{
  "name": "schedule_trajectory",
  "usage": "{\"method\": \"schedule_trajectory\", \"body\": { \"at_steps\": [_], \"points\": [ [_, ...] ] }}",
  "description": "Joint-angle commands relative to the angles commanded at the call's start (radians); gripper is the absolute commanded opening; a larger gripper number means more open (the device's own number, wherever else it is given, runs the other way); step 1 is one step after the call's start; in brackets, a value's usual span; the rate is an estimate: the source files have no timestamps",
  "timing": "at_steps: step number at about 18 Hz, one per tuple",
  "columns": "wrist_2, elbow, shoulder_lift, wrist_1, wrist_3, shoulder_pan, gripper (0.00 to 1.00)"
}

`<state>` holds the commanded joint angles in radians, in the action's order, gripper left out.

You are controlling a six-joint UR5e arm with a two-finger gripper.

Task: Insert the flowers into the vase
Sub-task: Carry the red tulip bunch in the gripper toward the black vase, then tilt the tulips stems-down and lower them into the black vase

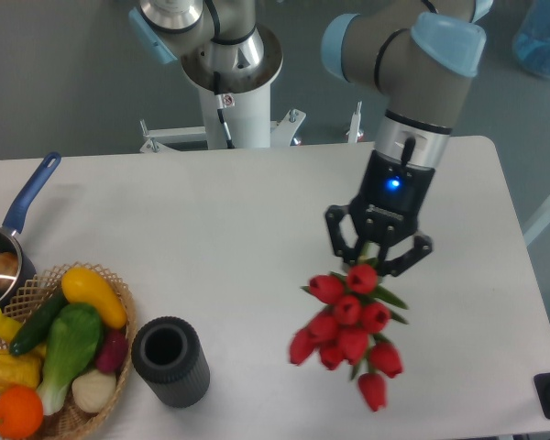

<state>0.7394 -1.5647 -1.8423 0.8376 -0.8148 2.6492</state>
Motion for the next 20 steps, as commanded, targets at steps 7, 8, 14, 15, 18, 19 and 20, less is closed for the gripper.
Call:
{"method": "schedule_trajectory", "body": {
  "at_steps": [7,8,14,15,18,19,20],
  "points": [
    [-0.133,-0.005,0.001,-0.058,0.058,-0.045,0.0],
    [-0.179,-0.008,0.003,-0.063,0.06,-0.045,0.0],
    [-0.526,-0.012,-0.011,-0.081,0.004,0.001,0.0],
    [-0.564,-0.012,-0.018,-0.081,-0.024,0.003,0.0],
    [-0.699,-0.012,-0.075,-0.081,-0.154,-0.003,0.0],
    [-0.724,-0.005,-0.101,-0.081,-0.191,-0.006,0.0],
    [-0.73,-0.002,-0.116,-0.08,-0.211,-0.011,0.0]
  ]
}}
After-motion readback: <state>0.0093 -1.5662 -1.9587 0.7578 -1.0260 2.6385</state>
